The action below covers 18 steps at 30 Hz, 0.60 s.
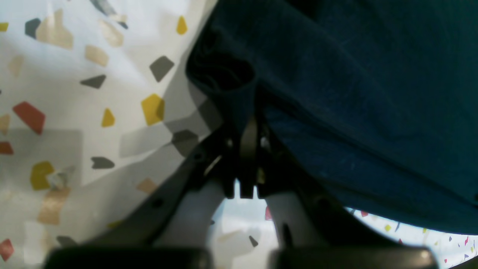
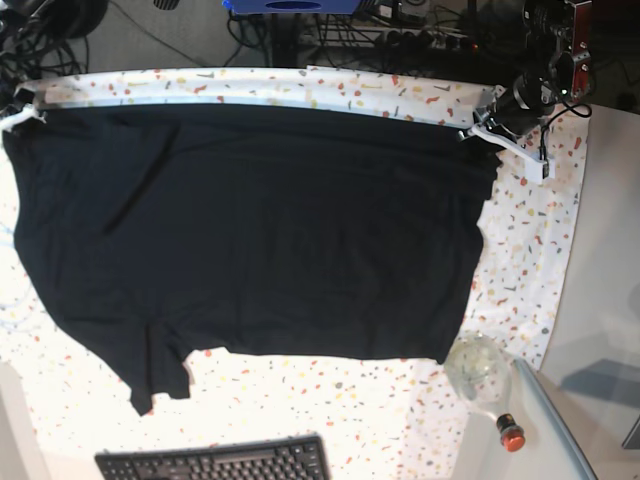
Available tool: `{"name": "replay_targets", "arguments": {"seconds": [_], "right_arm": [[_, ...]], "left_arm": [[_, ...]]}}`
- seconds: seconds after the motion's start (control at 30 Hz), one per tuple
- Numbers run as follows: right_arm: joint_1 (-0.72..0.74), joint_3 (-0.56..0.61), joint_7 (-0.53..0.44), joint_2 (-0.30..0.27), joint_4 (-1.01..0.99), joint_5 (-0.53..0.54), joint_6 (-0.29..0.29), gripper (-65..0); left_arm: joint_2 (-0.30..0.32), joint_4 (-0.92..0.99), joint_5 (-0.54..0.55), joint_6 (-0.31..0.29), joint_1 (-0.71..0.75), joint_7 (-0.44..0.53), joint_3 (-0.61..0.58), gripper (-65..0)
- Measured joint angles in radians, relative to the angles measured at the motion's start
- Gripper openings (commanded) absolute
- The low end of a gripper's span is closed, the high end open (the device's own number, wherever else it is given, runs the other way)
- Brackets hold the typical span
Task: Layout the t-shirt on the table in an organized manner, then fold the t-shirt properly
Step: 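Release the shirt edge and raise both grippers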
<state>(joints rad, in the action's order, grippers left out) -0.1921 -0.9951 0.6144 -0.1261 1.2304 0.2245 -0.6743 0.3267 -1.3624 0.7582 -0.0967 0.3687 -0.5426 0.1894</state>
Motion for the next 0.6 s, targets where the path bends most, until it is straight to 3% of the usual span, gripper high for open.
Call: {"name": "replay_targets", "arguments": {"seconds": [0.1, 0.2, 0.33, 0.4, 0.53, 0.6], "right_arm": [[-0.003, -0.006, -0.006, -0.004, 0.002, -0.005, 0.005, -40.1], [-0.005, -0.029, -0.005, -0.003, 0.005, -0.007, 0.008, -37.4], [-0.003, -0.126, 0.0, 0.008, 0.014, -0.011, 0.008, -37.2], [-0.012, -0.129, 0.041, 0.018, 0.055, -0.019, 0.01, -36.9], [-0.005, -0.133, 0.072, 0.068, 0.197, -0.011, 0.009, -37.1], [-0.019, -0.127, 0.068, 0.099, 0.273, -0.004, 0.004, -37.1]], "left_arm": [[0.001, -0.005, 0.0, -0.005, -0.001, 0.006, 0.001, -32.3], [-0.006, -0.011, 0.004, -0.009, 0.006, 0.005, 0.035, -23.0], [-0.054, -0.057, -0.043, 0.047, 0.077, -0.027, 0.24, -22.2], [-0.076, -0.101, -0.047, 0.046, 0.116, -0.037, 0.317, -22.4], [-0.109, -0.24, -0.032, 0.037, 0.129, -0.031, 0.397, -22.5], [-0.107, -0.291, -0.03, 0.027, 0.141, -0.022, 0.419, -25.8]]}}
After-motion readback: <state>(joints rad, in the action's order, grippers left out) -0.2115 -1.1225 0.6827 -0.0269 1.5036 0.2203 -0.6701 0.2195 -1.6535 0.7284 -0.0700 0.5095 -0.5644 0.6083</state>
